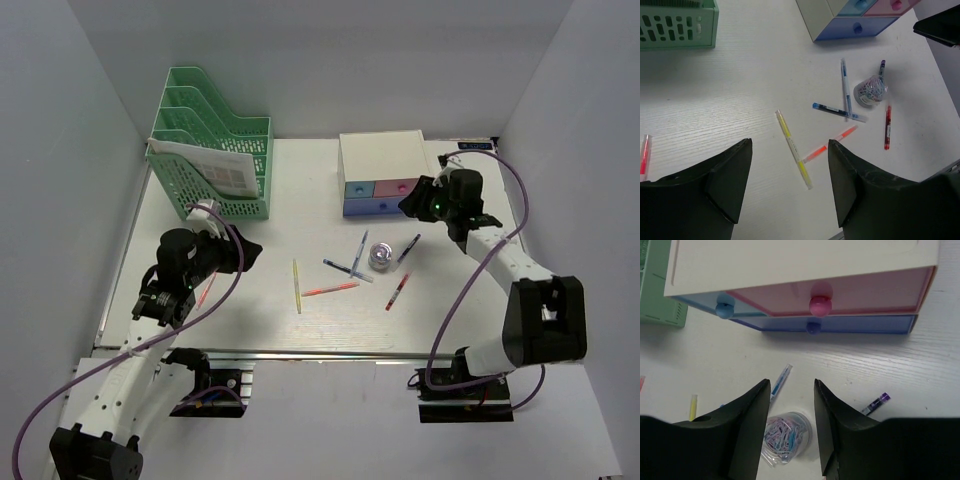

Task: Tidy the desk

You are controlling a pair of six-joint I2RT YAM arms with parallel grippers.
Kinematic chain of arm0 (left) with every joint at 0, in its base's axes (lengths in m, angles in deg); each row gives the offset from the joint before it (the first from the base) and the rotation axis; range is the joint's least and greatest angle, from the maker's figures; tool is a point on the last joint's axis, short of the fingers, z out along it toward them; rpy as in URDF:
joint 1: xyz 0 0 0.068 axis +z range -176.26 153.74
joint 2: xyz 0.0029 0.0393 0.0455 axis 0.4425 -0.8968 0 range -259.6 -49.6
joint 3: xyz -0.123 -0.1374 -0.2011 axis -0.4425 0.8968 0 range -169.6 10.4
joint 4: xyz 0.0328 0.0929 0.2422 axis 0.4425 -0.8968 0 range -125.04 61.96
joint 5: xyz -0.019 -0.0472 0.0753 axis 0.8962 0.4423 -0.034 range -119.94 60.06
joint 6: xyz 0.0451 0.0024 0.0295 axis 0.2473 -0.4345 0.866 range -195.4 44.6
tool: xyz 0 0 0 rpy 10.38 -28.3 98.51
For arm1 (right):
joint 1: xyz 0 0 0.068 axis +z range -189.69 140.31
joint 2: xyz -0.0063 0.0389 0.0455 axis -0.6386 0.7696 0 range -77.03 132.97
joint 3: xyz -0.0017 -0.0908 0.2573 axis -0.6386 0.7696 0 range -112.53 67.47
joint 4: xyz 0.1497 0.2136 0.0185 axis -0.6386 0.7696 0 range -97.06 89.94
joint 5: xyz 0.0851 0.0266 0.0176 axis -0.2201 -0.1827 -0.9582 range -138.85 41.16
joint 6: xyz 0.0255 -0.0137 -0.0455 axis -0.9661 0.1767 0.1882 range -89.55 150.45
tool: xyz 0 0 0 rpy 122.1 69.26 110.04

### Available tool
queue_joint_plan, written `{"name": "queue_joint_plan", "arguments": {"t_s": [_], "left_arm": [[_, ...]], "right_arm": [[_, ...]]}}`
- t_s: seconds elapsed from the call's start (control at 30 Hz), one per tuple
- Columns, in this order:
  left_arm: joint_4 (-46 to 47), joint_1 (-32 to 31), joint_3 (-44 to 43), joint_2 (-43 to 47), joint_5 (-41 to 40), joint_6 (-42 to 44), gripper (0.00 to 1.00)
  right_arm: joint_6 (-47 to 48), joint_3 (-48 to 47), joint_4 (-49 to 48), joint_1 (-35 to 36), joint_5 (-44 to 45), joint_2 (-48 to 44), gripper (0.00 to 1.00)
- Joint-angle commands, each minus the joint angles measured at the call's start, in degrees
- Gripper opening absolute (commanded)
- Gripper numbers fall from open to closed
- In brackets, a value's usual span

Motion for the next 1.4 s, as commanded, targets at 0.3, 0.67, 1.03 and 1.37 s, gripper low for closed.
{"name": "queue_joint_plan", "arguments": {"t_s": [0.3, 0.67, 1.03, 1.37], "left_arm": [[0.2, -0.2, 0.3, 1.7, -0.4, 0.5, 0.73], [-0.1, -0.2, 0.3, 2.1, -0.6, 0.6, 0.73], [-0.3, -0.2, 0.3, 1.9, -0.9, 0.7, 0.73], [-0.5, -0.2, 0.3, 2.0, -1.0, 0.6, 0.73]], "right_arm": [[-7.5, -4.6, -15.6, -2.6, -5.9, 10.5, 0.45], [-10.6, -6.9, -18.4, -3.2, -4.5, 16.3, 0.44], [-10.0, -6.0, -24.5, -3.5, -4.5, 18.1, 0.40], [-9.8, -5.0, -27.2, -3.9, -5.3, 19.0, 0.16]]}}
